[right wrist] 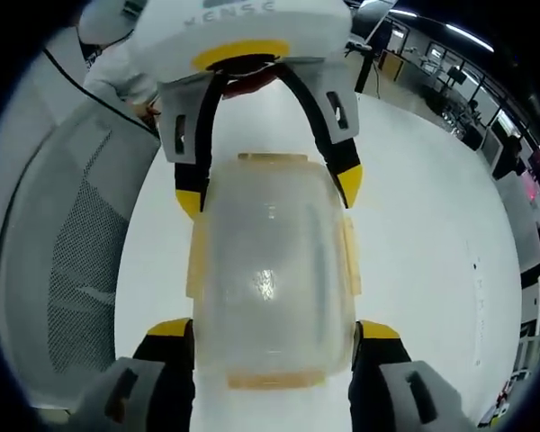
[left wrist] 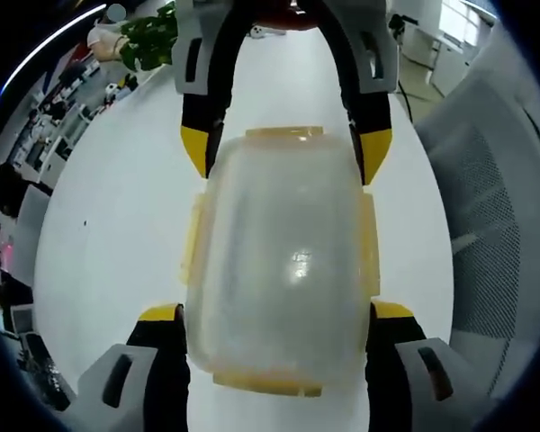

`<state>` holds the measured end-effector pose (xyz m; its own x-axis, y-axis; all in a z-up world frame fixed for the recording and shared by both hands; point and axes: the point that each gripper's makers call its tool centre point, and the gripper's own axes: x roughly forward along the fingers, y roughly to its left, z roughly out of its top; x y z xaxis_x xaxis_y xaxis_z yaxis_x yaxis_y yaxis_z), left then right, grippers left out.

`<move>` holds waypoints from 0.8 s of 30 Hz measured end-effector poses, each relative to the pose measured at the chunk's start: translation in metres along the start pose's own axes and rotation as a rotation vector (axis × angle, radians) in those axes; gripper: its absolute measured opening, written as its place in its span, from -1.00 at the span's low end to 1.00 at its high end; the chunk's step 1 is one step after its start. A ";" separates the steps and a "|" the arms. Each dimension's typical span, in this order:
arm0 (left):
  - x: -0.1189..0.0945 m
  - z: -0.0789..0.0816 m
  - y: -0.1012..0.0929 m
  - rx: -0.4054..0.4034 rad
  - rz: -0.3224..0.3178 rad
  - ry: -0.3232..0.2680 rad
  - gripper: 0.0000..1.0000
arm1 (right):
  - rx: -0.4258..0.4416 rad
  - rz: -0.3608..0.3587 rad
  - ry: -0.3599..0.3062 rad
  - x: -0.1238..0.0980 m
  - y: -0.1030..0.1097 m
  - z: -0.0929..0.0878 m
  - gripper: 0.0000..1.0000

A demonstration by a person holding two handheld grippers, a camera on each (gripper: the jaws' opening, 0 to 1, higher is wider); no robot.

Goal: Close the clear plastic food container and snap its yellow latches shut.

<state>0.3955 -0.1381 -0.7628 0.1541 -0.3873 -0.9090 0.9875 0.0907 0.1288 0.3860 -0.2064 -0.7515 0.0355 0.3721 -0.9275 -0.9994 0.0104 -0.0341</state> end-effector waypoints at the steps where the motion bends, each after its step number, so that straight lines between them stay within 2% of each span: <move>1: 0.000 -0.001 0.000 -0.002 0.001 -0.002 0.58 | -0.001 0.000 0.001 0.000 0.000 0.001 0.38; 9: -0.003 -0.009 0.002 -0.010 0.000 -0.003 0.59 | -0.002 -0.003 0.008 0.005 -0.002 0.010 0.39; 14: -0.005 -0.015 0.004 -0.008 -0.001 -0.003 0.59 | 0.007 -0.010 -0.014 0.007 -0.003 0.015 0.40; 24: -0.005 -0.018 0.013 -0.004 0.000 0.005 0.59 | 0.009 -0.014 -0.012 0.010 -0.011 0.021 0.40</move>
<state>0.4067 -0.1185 -0.7637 0.1538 -0.3824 -0.9111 0.9874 0.0943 0.1271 0.3978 -0.1837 -0.7527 0.0491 0.3826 -0.9226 -0.9988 0.0241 -0.0432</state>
